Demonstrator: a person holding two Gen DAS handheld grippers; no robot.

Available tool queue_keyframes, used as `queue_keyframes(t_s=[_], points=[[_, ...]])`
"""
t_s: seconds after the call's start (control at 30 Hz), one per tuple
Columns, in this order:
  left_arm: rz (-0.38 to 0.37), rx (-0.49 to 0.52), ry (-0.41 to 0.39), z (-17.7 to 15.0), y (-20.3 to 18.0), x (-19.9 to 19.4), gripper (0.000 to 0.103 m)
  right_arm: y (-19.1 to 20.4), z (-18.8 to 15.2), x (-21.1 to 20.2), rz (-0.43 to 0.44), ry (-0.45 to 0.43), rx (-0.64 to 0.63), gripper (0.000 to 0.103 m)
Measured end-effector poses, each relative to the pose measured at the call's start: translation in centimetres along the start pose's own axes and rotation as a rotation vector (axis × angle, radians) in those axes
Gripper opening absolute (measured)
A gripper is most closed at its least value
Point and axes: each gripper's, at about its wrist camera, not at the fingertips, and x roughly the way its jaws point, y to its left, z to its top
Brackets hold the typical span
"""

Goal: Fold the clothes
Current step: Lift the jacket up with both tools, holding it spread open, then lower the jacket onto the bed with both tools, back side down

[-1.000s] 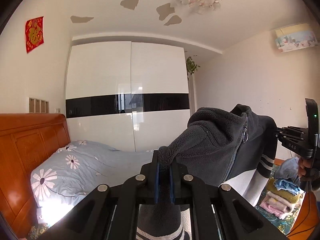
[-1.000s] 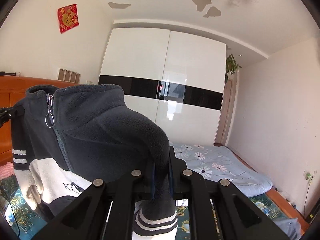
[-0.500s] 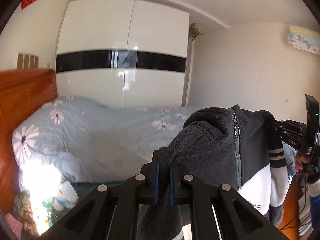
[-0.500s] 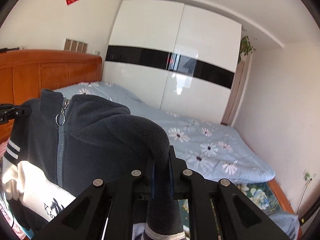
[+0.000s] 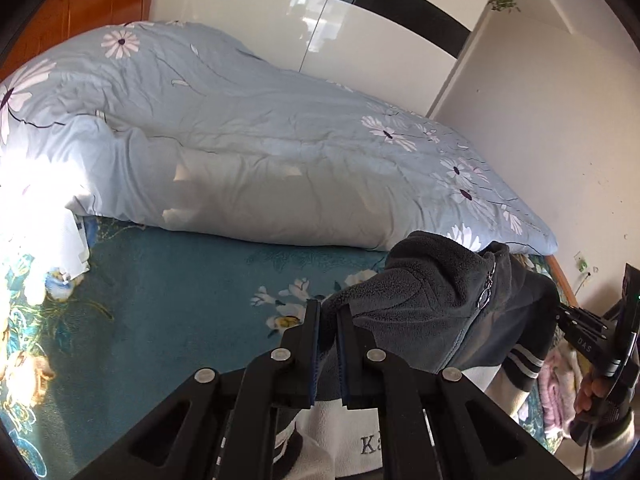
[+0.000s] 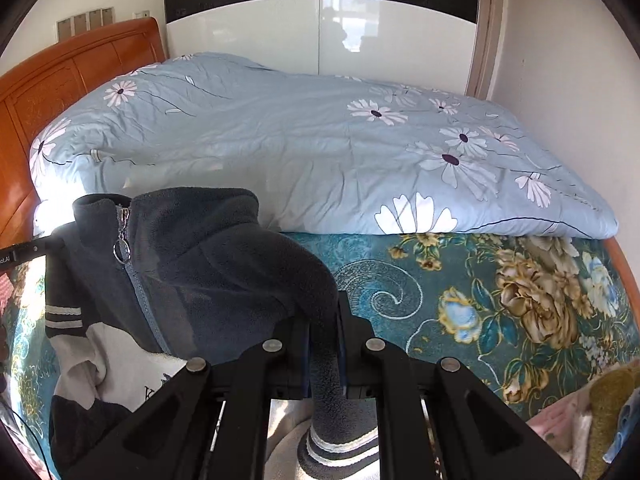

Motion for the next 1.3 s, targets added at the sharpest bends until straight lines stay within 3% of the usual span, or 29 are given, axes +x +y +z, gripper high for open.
queue_keyframes(t_s=[0.2,0.4,0.6,0.73,0.9,0.97,1.07,1.13,1.17,1.23,1.3], points=[[0.043,-0.03,0.029,1.3,0.4,4.3,0.006,0.4,2.1,3.5,-0.024,0.018,-0.031,0.011],[0.082,-0.074,0.125,0.9,1.7,10.0,0.006,-0.6,0.9,10.2,-0.031,0.177,-0.022,0.011],[0.146,-0.104,0.217,-0.3,2.6,14.7,0.006,0.3,-0.7,14.1,-0.05,0.274,-0.053,0.011],[0.172,-0.133,0.273,-1.5,3.6,16.7,0.006,0.4,-1.6,15.4,-0.057,0.314,-0.044,0.011],[0.151,-0.155,0.317,-2.6,4.0,17.3,0.01,0.0,-2.4,15.7,-0.025,0.334,-0.016,0.013],[0.131,-0.16,0.312,-2.7,3.8,16.6,0.011,0.0,-2.3,14.6,0.007,0.313,-0.018,0.021],[0.11,-0.149,0.284,-2.6,3.2,14.2,0.025,-0.9,-2.1,12.6,0.053,0.265,0.007,0.039],[0.099,-0.117,0.237,-2.7,2.4,11.7,0.04,-1.7,-2.3,10.5,0.088,0.225,0.028,0.041],[0.089,-0.1,0.2,-2.9,2.1,10.1,0.043,-2.2,-2.7,9.4,0.104,0.205,0.039,0.043],[0.072,-0.07,0.13,-3.7,1.5,7.0,0.062,-3.3,-3.8,7.3,0.132,0.169,0.07,0.048],[0.068,-0.052,0.074,-4.9,1.1,4.2,0.067,-4.8,-5.8,5.1,0.14,0.141,0.102,0.05]])
